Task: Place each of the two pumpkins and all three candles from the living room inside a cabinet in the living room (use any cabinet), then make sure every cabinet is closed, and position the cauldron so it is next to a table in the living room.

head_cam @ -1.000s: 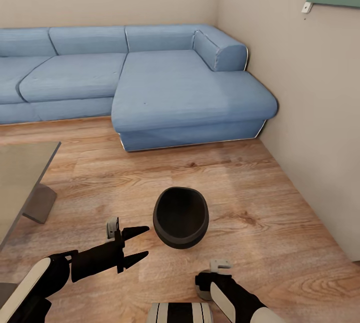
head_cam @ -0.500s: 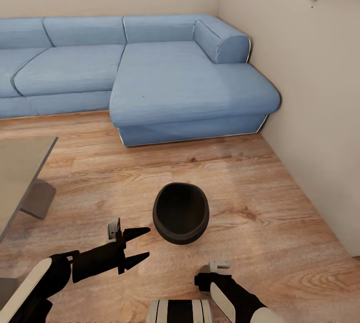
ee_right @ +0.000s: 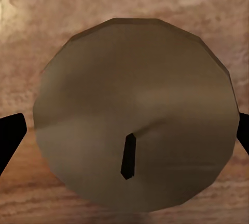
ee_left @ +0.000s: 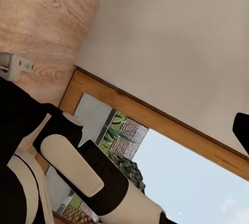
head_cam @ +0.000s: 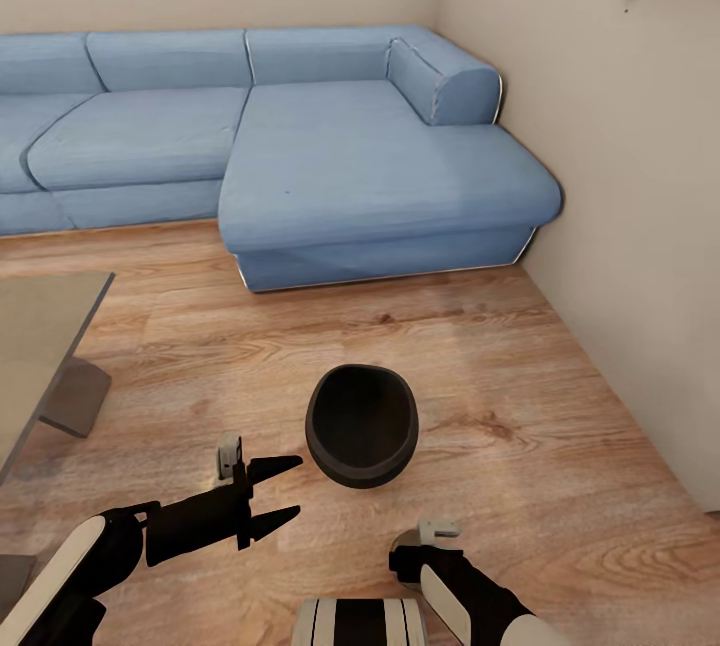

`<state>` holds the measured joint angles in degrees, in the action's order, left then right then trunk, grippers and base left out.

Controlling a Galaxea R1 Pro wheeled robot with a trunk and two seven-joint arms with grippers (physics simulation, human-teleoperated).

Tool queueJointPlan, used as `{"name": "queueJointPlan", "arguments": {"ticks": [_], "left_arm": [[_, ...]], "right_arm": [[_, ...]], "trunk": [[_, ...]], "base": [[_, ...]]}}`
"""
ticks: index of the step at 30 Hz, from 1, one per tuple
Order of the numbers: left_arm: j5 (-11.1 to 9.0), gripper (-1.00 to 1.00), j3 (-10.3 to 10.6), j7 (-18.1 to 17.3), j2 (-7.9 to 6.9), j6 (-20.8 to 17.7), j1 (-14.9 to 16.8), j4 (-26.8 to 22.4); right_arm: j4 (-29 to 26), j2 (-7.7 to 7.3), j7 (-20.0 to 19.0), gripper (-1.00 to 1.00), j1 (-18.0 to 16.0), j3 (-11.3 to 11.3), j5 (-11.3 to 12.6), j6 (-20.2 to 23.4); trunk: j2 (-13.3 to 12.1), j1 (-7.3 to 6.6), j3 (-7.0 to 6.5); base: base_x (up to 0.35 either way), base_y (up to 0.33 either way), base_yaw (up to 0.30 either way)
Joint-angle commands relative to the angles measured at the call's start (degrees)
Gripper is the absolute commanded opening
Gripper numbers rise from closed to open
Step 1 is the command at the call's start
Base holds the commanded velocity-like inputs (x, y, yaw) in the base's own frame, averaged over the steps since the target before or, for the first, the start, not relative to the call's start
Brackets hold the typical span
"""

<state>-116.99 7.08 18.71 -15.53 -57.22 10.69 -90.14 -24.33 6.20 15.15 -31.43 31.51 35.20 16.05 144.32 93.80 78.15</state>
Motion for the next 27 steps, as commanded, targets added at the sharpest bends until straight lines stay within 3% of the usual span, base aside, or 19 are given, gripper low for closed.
{"name": "queueJointPlan", "arguments": {"ticks": [1, 5, 6, 27], "left_arm": [[-0.6, 1.0, 0.04, 0.54, -0.03, 0.0, 0.03, -0.03], [-0.6, 1.0, 0.04, 0.54, -0.03, 0.0, 0.03, -0.03], [-0.6, 1.0, 0.04, 0.54, -0.03, 0.0, 0.03, -0.03], [-0.6, 1.0, 0.04, 0.54, -0.12, 0.0, 0.03, 0.03]], "right_arm": [[-0.11, -0.05, 0.5, 1.0, -0.04, 0.48, 0.49, 0.18], [-0.11, -0.05, 0.51, 1.0, -0.04, 0.48, 0.49, 0.13], [-0.11, -0.05, 0.5, -1.0, -0.04, 0.48, 0.49, 0.13], [-0.11, -0.05, 0.54, -1.0, -0.04, 0.48, 0.58, 0.1]], "trunk": [[0.02, -0.01, 0.04], [0.02, -0.01, 0.04], [0.02, -0.01, 0.04], [0.02, -0.01, 0.04]], "base": [[0.0, 0.0, 0.0], [0.0, 0.0, 0.0], [0.0, 0.0, 0.0], [0.0, 0.0, 0.0]]}}
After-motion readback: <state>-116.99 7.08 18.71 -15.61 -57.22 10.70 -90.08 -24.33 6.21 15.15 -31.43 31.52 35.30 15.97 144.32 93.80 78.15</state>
